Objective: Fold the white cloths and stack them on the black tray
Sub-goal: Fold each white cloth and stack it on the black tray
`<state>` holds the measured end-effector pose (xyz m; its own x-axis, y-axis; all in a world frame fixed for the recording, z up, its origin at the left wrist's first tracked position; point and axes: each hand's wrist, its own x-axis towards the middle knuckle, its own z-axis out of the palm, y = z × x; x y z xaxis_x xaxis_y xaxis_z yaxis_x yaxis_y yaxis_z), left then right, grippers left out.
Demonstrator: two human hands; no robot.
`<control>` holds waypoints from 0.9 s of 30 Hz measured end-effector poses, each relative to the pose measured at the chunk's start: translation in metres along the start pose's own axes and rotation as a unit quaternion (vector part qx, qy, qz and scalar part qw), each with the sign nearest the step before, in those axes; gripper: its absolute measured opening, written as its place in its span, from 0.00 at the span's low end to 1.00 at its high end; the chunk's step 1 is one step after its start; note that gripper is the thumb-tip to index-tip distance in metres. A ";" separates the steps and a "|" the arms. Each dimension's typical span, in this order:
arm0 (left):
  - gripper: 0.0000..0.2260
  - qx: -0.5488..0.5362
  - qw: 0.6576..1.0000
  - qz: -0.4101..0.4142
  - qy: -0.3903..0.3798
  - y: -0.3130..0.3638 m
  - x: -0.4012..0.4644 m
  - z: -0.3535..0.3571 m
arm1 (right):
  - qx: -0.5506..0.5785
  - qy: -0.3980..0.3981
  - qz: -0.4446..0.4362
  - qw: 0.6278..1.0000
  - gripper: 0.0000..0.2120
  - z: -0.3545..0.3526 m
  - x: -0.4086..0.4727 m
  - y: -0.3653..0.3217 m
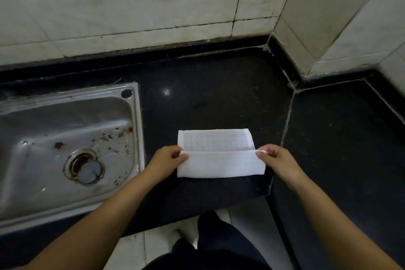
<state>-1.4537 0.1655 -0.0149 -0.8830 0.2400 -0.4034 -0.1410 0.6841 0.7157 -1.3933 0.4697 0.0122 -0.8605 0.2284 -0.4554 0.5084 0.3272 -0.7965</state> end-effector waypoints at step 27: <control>0.26 0.224 0.944 -0.093 0.222 -0.003 0.001 0.043 | -0.448 -0.192 -0.195 0.851 0.11 0.154 0.096 -0.114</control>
<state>-1.4346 0.1927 -0.0418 -0.9762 -0.1580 -0.1487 -0.1970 0.9326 0.3023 -1.5386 0.3131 -0.0022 -0.8296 -0.3184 -0.4586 -0.1459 0.9166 -0.3723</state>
